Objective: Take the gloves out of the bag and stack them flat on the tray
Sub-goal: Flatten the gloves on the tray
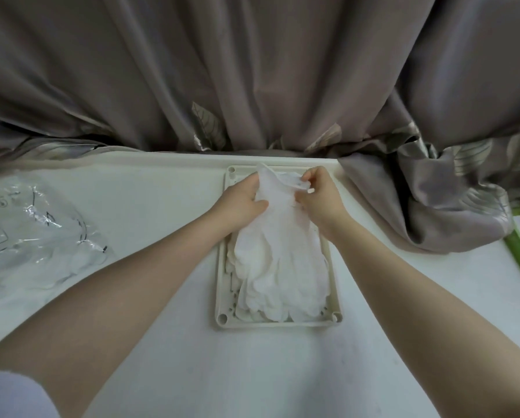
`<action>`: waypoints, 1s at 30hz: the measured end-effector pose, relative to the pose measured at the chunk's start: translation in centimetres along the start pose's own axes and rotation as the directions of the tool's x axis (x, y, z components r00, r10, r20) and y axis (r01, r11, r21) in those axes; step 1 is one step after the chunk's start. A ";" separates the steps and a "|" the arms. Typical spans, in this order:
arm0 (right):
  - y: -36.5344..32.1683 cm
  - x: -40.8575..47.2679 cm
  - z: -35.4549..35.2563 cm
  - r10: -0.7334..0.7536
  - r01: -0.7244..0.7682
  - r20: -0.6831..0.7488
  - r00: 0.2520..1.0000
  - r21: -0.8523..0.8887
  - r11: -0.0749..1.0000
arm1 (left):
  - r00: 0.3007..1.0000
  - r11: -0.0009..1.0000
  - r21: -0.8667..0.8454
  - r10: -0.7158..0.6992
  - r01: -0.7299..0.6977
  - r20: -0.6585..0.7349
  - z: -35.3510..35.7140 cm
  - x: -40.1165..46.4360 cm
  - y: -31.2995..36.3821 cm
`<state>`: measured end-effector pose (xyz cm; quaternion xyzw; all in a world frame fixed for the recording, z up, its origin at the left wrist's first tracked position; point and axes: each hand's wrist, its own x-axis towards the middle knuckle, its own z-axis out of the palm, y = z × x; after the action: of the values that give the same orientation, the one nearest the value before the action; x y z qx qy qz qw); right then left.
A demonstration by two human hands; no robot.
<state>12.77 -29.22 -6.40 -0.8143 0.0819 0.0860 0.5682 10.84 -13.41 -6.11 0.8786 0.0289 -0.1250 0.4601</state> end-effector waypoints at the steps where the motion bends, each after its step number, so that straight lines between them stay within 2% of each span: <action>1: 0.1 0.3 0.1 -0.019 0.018 -0.009 1.000 -0.046 0.999 | 1.000 1.000 0.027 -0.005 0.005 -0.005 -0.1 0.2 -0.2; 3: 0.2 0.6 0.3 -0.021 0.023 0.019 1.000 -0.127 0.992 | 0.998 0.995 0.094 -0.038 0.043 -0.055 -0.3 0.4 -0.7; 5: 0.3 0.5 0.6 0.003 0.017 0.076 0.997 -0.262 0.965 | 0.980 0.971 0.221 -0.046 0.089 -0.191 -0.4 0.1 -1.1; 7: 1.0 -0.6 0.9 -0.081 0.086 0.031 0.996 -0.423 0.902 | 0.944 0.934 0.357 0.111 0.008 -0.312 -0.3 -0.8 -1.2; 8: 1.4 -1.6 1.0 -0.186 0.152 -0.019 0.982 -0.503 0.851 | 0.919 0.897 0.427 0.258 -0.113 -0.299 -0.2 -1.5 -1.1; 10: 2.4 -3.5 1.3 -0.429 0.326 -0.046 0.902 -0.580 0.747 | 0.817 0.716 0.564 0.564 -0.411 -0.120 0.4 -2.3 -1.2; 11: 3.0 -4.3 1.5 -0.493 0.394 -0.009 0.870 -0.587 0.707 | 0.763 0.602 0.612 0.646 -0.513 0.004 0.9 -2.2 -1.4; 12: 3.6 -4.9 1.8 -0.515 0.446 0.057 0.855 -0.588 0.675 | 0.758 0.532 0.634 0.638 -0.561 0.135 1.4 -2.0 -1.6; 14: 4.5 -5.6 2.4 -0.411 0.460 0.227 0.883 -0.594 0.660 | 0.836 0.474 0.710 0.448 -0.522 0.316 2.1 -1.5 -1.7; 16: 4.9 -5.9 2.7 -0.175 0.405 0.388 0.905 -0.658 0.634 | 0.898 0.431 0.795 0.301 -0.427 0.320 2.1 -0.9 -2.1; 19: 5.3 -6.1 2.4 0.145 0.392 0.479 0.865 -0.828 0.401 | 0.974 0.488 0.843 0.084 -0.225 0.211 1.6 0.1 -2.5; 22: 4.8 -6.6 2.4 0.289 0.364 0.465 0.837 -0.867 0.341 | 0.977 0.511 0.850 -0.077 -0.131 0.197 1.4 0.2 -2.2; 24: 3.7 -7.2 2.3 0.341 0.346 0.443 0.829 -0.886 0.309 | 0.980 0.564 0.818 -0.076 -0.111 0.185 0.6 -0.5 -1.6; 26: 1.6 -8.0 1.9 0.297 0.381 0.461 0.837 -0.878 0.288 | 0.993 0.619 0.778 0.026 -0.107 0.116 -0.9 -1.9 -1.1; 30: -3.8 -9.9 2.8 0.027 0.484 0.512 0.859 -0.827 0.285 | 0.956 0.739 0.654 0.281 -0.163 -0.079 -4.5 -6.0 0.0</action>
<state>3.95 -24.97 -1.54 -0.9498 -0.2329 0.2091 -0.0032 5.87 -9.33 -2.17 0.9868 -0.0810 0.0052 0.1399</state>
